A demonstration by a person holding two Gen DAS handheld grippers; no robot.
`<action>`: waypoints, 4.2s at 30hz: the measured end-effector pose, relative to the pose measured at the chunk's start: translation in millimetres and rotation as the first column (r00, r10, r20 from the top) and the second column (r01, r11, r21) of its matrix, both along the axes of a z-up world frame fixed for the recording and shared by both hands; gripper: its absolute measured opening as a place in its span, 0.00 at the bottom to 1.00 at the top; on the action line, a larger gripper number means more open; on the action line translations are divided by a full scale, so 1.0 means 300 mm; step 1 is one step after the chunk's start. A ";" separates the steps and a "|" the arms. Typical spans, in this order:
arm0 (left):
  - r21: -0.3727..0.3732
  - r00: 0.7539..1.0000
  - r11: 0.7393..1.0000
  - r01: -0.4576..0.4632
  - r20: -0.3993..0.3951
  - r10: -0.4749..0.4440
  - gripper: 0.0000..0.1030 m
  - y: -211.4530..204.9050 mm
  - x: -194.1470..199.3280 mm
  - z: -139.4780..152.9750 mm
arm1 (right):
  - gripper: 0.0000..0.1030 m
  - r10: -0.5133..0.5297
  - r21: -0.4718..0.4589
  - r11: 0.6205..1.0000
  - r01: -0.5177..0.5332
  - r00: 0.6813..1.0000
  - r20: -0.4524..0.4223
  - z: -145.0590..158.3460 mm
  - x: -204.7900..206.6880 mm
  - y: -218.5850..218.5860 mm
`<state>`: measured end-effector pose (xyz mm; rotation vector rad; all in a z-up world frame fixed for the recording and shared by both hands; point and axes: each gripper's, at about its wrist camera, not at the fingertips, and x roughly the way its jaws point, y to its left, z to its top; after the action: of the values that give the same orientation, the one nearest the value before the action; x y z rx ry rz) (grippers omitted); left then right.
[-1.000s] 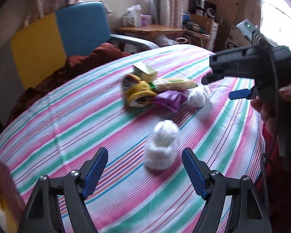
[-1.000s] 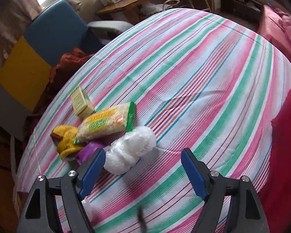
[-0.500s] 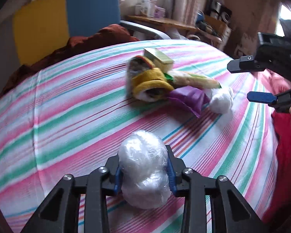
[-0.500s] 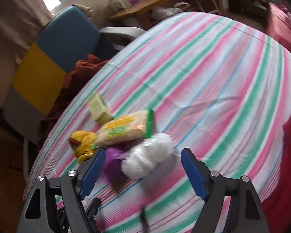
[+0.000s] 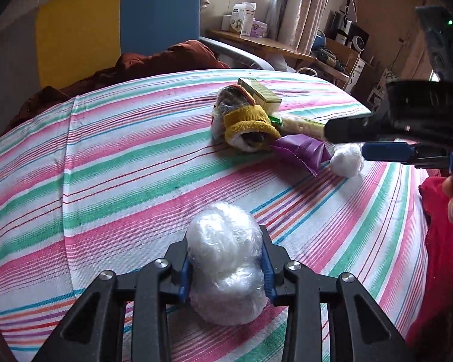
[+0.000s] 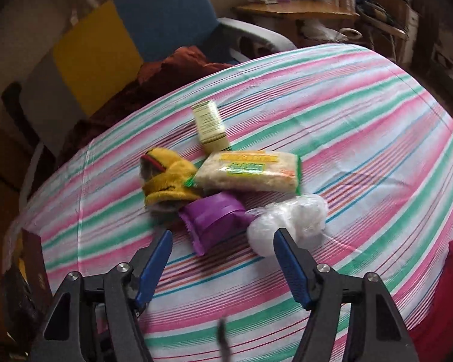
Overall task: Organize objects
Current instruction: 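Grasp plastic-wrapped white ball with left gripper while right gripper grasps purple packet, then carry the wrapped ball and purple packet over to the gold tray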
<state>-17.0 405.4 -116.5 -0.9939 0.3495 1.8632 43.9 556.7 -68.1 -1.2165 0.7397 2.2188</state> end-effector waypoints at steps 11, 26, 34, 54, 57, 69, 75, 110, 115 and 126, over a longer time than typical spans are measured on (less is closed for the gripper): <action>0.021 1.000 1.000 -0.001 0.027 0.000 0.37 -0.013 -0.011 0.002 | 0.67 0.183 0.148 0.964 -0.220 0.956 0.230 -0.054 -0.184 -0.008; 0.030 0.999 1.000 -0.001 0.034 0.000 0.37 -0.009 -0.020 0.001 | 0.49 0.379 0.065 0.915 -0.399 0.903 0.201 -0.152 -0.197 -0.059; 0.027 1.000 1.000 0.000 0.031 -0.001 0.37 -0.009 -0.017 0.003 | 0.51 0.410 0.067 0.899 -0.432 0.886 0.216 -0.154 -0.189 -0.072; -0.018 0.999 1.000 -0.010 -0.045 0.009 0.35 0.006 0.007 0.014 | 0.50 0.453 0.118 0.863 -0.491 0.856 0.247 -0.168 -0.185 -0.094; -0.029 0.998 0.999 -0.017 -0.059 0.015 0.35 -0.002 0.012 0.015 | 0.50 0.454 0.124 0.861 -0.493 0.855 0.250 -0.168 -0.183 -0.094; -0.085 0.992 0.994 -0.062 -0.116 0.052 0.35 -0.116 0.076 0.033 | 0.49 0.511 0.099 0.836 -0.539 0.831 0.219 -0.162 -0.214 -0.152; -0.099 0.991 0.992 -0.077 -0.118 0.065 0.35 -0.188 0.117 0.051 | 0.49 0.506 0.115 0.835 -0.537 0.834 0.221 -0.155 -0.204 -0.183; 0.086 0.914 0.939 -0.332 -0.216 0.343 0.36 -0.705 0.046 0.367 | 0.49 0.435 0.148 0.863 -0.483 0.859 0.270 -0.141 -0.177 -0.287; 0.083 0.900 0.920 -0.382 -0.190 0.391 0.36 -0.794 0.002 0.349 | 0.48 0.450 0.112 0.861 -0.496 0.846 0.286 -0.129 -0.189 -0.357; 0.093 0.869 0.882 -0.462 -0.150 0.471 0.36 -0.940 -0.053 0.306 | 0.44 0.568 0.110 0.794 -0.598 0.794 0.216 -0.023 -0.223 -0.622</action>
<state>-32.9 123.3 -24.7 -0.9413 0.1608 2.3940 -22.9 370.2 -75.1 -1.6914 0.0798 2.5357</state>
